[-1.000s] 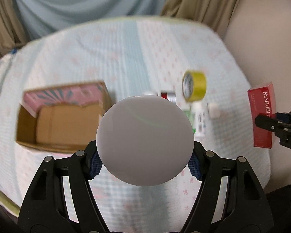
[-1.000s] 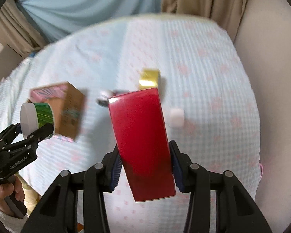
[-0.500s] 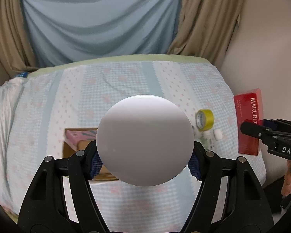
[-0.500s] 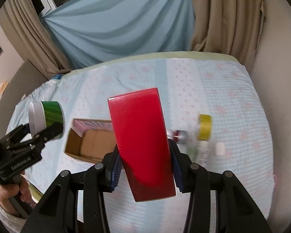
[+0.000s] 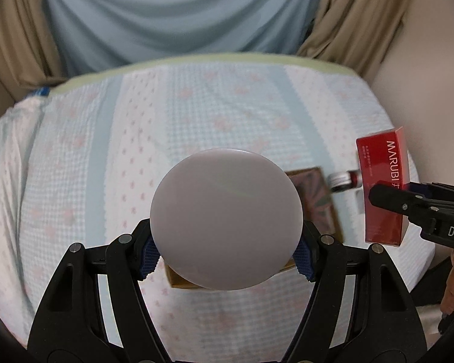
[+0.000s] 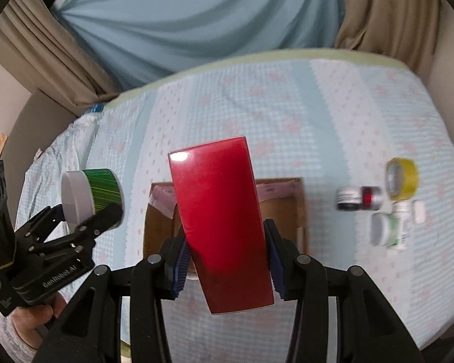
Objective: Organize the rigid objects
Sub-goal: 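Carry the white jar and red box to the cardboard box with both tools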
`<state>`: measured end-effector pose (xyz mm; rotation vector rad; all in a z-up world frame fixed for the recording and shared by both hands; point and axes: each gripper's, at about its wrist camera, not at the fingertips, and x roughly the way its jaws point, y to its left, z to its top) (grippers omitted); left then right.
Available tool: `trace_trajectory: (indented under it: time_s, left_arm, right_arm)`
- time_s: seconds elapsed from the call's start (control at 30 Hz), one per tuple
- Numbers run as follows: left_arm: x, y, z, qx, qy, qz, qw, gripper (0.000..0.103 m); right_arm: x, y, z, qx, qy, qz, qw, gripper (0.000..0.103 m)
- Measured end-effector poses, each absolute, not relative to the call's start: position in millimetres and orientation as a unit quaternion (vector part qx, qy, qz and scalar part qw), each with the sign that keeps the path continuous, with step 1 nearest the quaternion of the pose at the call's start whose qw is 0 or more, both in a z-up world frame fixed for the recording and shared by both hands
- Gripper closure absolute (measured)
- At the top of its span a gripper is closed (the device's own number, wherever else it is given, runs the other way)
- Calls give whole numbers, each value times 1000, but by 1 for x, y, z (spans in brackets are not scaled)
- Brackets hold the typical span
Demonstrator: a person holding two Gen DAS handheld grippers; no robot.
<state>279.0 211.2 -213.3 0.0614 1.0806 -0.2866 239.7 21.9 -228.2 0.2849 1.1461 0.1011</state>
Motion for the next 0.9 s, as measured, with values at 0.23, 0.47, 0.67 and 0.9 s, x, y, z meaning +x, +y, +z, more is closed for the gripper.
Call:
trace_trajectory:
  time_s: [0.23,0.47,0.67,0.9]
  left_arm:
    - [310,222,-280,38,561,-131,817,35]
    - [337,206,-348,53,619,-132,772,35]
    - [346,189,-398,72,654,-149,738,35]
    - [354,170,-427,119,671,-155,715,35]
  right_arm:
    - [274,48,-288,112,588,56,799,61]
    - [301,55,-356,67,632,61,769,62]
    - [310,58,-402,36,656,77,750,62]
    - [314,51,-435,52,681,74,727,61]
